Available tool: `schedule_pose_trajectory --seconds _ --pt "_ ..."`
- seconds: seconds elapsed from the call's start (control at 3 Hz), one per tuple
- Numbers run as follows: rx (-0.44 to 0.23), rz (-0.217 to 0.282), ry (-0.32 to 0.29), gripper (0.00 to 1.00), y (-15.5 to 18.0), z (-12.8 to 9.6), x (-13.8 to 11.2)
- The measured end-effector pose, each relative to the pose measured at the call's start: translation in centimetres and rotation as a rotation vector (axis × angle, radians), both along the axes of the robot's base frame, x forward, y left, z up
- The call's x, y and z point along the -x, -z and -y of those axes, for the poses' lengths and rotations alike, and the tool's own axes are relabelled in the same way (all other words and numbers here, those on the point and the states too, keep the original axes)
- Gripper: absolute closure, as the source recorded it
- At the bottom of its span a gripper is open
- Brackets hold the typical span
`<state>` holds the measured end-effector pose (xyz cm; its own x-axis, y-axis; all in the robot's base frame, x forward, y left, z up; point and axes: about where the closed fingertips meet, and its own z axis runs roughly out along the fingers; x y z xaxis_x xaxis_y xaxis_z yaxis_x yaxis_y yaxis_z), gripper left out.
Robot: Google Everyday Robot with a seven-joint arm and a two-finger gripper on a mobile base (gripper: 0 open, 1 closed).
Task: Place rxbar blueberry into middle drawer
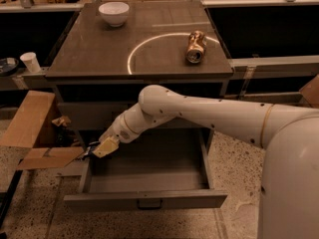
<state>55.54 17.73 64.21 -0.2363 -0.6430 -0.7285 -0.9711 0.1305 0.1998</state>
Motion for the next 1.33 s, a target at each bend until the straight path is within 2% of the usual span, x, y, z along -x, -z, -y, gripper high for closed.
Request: schedule_pose_trajectory --seconds 0.33,0.67,1.0,1.33 --pt "0.0 0.0 0.0 1.0 0.0 0.0 0.0" --pt "0.095 -0.013 0.028 1.0 3.4 0.0 0.2" --pt "0.146 -0.045 0.085 1.0 8.9 1.1 0.7" --pt "0.168 -0.069 0.162 1.0 13.4 3.2 0.8"
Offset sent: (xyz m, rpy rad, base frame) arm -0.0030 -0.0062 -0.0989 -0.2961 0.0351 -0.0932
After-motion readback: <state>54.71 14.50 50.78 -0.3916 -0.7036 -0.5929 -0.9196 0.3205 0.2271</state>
